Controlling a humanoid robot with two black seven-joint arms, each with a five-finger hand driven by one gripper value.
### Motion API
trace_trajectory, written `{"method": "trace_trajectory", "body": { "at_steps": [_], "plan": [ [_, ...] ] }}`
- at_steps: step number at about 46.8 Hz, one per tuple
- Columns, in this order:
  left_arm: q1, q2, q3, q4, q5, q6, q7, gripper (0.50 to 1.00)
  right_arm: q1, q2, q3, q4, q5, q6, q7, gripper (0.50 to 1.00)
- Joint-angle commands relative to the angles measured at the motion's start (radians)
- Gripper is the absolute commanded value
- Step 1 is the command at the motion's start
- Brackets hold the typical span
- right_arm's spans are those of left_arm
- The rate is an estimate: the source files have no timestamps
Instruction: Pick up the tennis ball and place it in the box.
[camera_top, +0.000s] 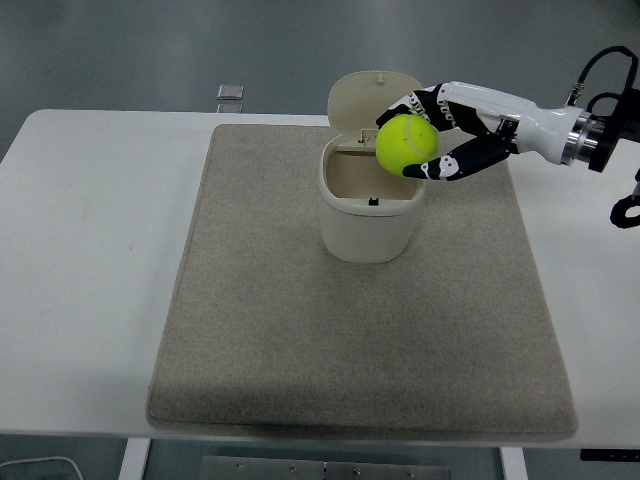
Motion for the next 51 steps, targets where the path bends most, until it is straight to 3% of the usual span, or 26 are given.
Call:
{"method": "trace_trajectory", "body": {
  "at_steps": [1,19,29,33,51],
  "plan": [
    [0.000,0.000,0.000,0.000,0.000,0.000,0.000,0.992,-0.003,0.019,-0.007,-0.002,0.000,-0.011,-0.013,0.515],
    [0.000,0.000,0.000,0.000,0.000,0.000,0.000,0.992,-0.014,0.033,-0.034,-0.002,-0.002,-0.071,-0.030,0.713],
    [0.000,0.000,0.000,0.000,0.000,0.000,0.000,0.992,-0.017,0.036,-0.037,-0.002,-0.002,-0.071,-0.032,0.768],
    [0.000,0.000,0.000,0.000,0.000,0.000,0.000,0.992,-0.017,0.036,-0.037,-0.002,-0.002,-0.071,-0.035,0.823],
    [0.000,0.000,0.000,0.000,-0.002,0.000,0.000,0.992,-0.020,0.036,-0.035,-0.002,0.000,-0.059,-0.035,0.850]
  ]
}}
